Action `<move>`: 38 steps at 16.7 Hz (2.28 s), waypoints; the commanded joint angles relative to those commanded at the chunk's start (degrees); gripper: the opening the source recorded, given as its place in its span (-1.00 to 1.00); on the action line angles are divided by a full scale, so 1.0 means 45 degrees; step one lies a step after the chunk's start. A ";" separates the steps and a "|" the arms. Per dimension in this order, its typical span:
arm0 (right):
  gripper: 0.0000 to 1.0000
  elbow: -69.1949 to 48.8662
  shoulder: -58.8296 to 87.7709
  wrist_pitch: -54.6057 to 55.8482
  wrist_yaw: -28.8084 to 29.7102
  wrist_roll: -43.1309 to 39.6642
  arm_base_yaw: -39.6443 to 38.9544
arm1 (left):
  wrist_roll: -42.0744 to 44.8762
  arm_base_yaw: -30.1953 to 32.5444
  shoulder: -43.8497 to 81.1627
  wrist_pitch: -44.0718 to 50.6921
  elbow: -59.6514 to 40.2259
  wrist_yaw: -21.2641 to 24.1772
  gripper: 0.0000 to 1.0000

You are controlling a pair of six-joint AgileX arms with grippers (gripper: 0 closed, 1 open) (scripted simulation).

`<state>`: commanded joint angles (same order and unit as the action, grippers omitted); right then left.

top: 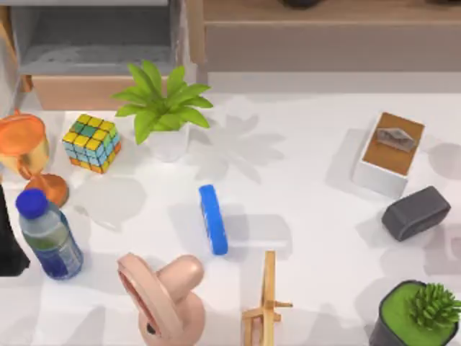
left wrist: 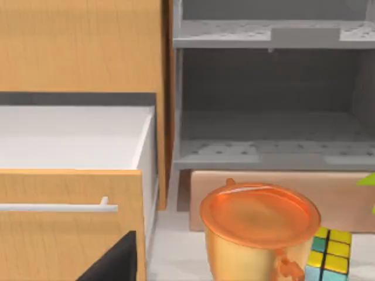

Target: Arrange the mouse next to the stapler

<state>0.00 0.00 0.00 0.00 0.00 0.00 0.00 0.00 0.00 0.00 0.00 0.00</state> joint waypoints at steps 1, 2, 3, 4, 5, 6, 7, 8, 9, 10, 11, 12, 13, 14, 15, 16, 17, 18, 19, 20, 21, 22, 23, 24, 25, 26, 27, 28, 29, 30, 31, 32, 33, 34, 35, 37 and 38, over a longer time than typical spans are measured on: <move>1.00 0.0000 0.0000 0.0000 0.0000 0.0000 0.0000 | 0.0000 0.0000 0.0000 0.0000 0.0000 0.0000 1.00; 1.00 0.0000 0.0000 0.0000 0.0000 0.0000 0.0000 | 0.0000 0.0000 0.0000 0.0000 0.0000 0.0000 1.00; 1.00 0.0000 0.0000 0.0000 0.0000 0.0000 0.0000 | 0.0009 -0.0023 0.0122 0.0084 -0.0120 0.0001 1.00; 1.00 0.0000 0.0000 0.0000 0.0000 0.0000 0.0000 | 0.0029 -0.0064 0.0373 0.0254 -0.0368 0.0004 1.00; 1.00 0.0000 0.0000 0.0000 0.0000 0.0000 0.0000 | 0.0059 -0.0119 0.0755 0.0508 -0.0744 0.0010 1.00; 1.00 0.0000 0.0000 0.0000 0.0000 0.0000 0.0000 | 0.0099 -0.0186 0.1267 0.0842 -0.1249 0.0019 1.00; 1.00 0.0000 0.0000 0.0000 0.0000 0.0000 0.0000 | 0.0147 -0.0267 0.1909 0.1246 -0.1883 0.0029 1.00; 1.00 0.0000 0.0000 0.0000 0.0000 0.0000 0.0000 | 0.0204 -0.0373 0.2711 0.1730 -0.2675 0.0040 1.00; 1.00 0.0000 0.0000 0.0000 0.0000 0.0000 0.0000 | 0.0266 -0.0500 0.3640 0.2268 -0.3594 0.0051 1.00; 1.00 0.0000 0.0000 0.0000 0.0000 0.0000 0.0000 | 0.0334 -0.0645 0.4694 0.2855 -0.4635 0.0061 1.00; 1.00 0.0000 0.0000 0.0000 0.0000 0.0000 0.0000 | 0.0406 -0.0801 0.5867 0.3485 -0.5787 0.0071 1.00; 1.00 0.0000 0.0000 0.0000 0.0000 0.0000 0.0000 | 0.0482 -0.0964 0.7149 0.4151 -0.7034 0.0083 1.00; 1.00 0.0000 0.0000 0.0000 0.0000 0.0000 0.0000 | 0.0563 -0.1129 0.8518 0.4847 -0.8365 0.0096 1.00; 1.00 0.0000 0.0000 0.0000 0.0000 0.0000 0.0000 | 0.0647 -0.1297 0.9980 0.5572 -0.9773 0.0110 1.00; 1.00 0.0000 0.0000 0.0000 0.0000 0.0000 0.0000 | 0.0734 -0.1468 1.1506 0.6315 -1.1229 0.0124 1.00; 1.00 0.0000 0.0000 0.0000 0.0000 0.0000 0.0000 | 0.0821 -0.1645 1.3069 0.7069 -1.2719 0.0138 1.00; 1.00 0.0000 0.0000 0.0000 0.0000 0.0000 0.0000 | 0.0909 -0.1829 1.4646 0.7829 -1.4223 0.0152 1.00; 1.00 0.0000 0.0000 0.0000 0.0000 0.0000 0.0000 | 0.0997 -0.2018 1.6213 0.8590 -1.5723 0.0164 1.00; 1.00 0.0000 0.0000 0.0000 0.0000 0.0000 0.0000 | 0.1084 -0.2212 1.7757 0.9347 -1.7194 0.0175 1.00; 1.00 0.0000 0.0000 0.0000 0.0000 0.0000 0.0000 | 0.1169 -0.2411 1.9255 1.0094 -1.8614 0.0185 1.00; 1.00 0.0000 0.0000 0.0000 0.0000 0.0000 0.0000 | 0.1252 -0.2611 2.0706 1.0827 -1.9992 0.0193 1.00; 1.00 0.0000 0.0000 0.0000 0.0000 0.0000 0.0000 | 0.1332 -0.2813 2.2099 1.1545 -2.1319 0.0201 1.00; 1.00 0.0000 0.0000 0.0000 0.0000 0.0000 0.0000 | 0.1408 -0.3014 2.3428 1.2243 -2.2593 0.0207 1.00; 1.00 0.0000 0.0000 0.0000 0.0000 0.0000 0.0000 | 0.1482 -0.3212 2.4693 1.2918 -2.3812 0.0212 1.00; 1.00 0.0000 0.0000 0.0000 0.0000 0.0000 0.0000 | 0.1553 -0.3406 2.5898 1.3568 -2.4970 0.0216 1.00; 1.00 0.0000 0.0000 0.0000 0.0000 0.0000 0.0000 | 0.1620 -0.3589 2.7033 1.4179 -2.6050 0.0220 1.00; 1.00 0.0000 0.0000 0.0000 0.0000 0.0000 0.0000 | 0.1682 -0.3757 2.8107 1.4755 -2.7066 0.0225 1.00; 1.00 0.0000 0.0000 0.0000 0.0000 0.0000 0.0000 | 0.1741 -0.3905 2.9111 1.5291 -2.8026 0.0231 1.00; 1.00 0.0000 0.0000 0.0000 0.0000 0.0000 0.0000 | 0.1796 -0.4032 3.0037 1.5784 -2.8930 0.0238 1.00; 1.00 0.0000 0.0000 0.0000 0.0000 0.0000 0.0000 | 0.1848 -0.4132 3.0879 1.6230 -2.9765 0.0247 1.00; 1.00 0.0000 0.0000 0.0000 0.0000 0.0000 0.0000 | 0.1895 -0.4202 3.1632 1.6621 -3.0513 0.0259 1.00; 1.00 0.0000 0.0000 0.0000 0.0000 0.0000 0.0000 | 0.1937 -0.4231 3.2246 1.6942 -3.1119 0.0275 1.00; 1.00 0.0000 0.0000 0.0000 0.0000 0.0000 0.0000 | 0.1975 -0.4226 3.2737 1.7200 -3.1601 0.0293 1.00; 1.00 0.0000 0.0000 0.0000 0.0000 0.0000 0.0000 | 0.2005 -0.4196 3.3105 1.7392 -3.1958 0.0312 1.00; 1.00 0.0000 0.0000 0.0000 0.0000 0.0000 0.0000 | 0.2027 -0.4158 3.3346 1.7518 -3.2189 0.0328 1.00; 1.00 0.0000 0.0000 0.0000 0.0000 0.0000 0.0000 | 0.2039 -0.4129 3.3462 1.7577 -3.2299 0.0338 1.00; 1.00 0.0000 0.0000 0.0000 0.0000 0.0000 0.0000 | 0.2039 -0.4129 3.3462 1.7577 -3.2299 0.0338 1.00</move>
<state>0.00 0.00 0.00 0.00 0.00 0.00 9.17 -18.58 150.58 79.10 -145.35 1.52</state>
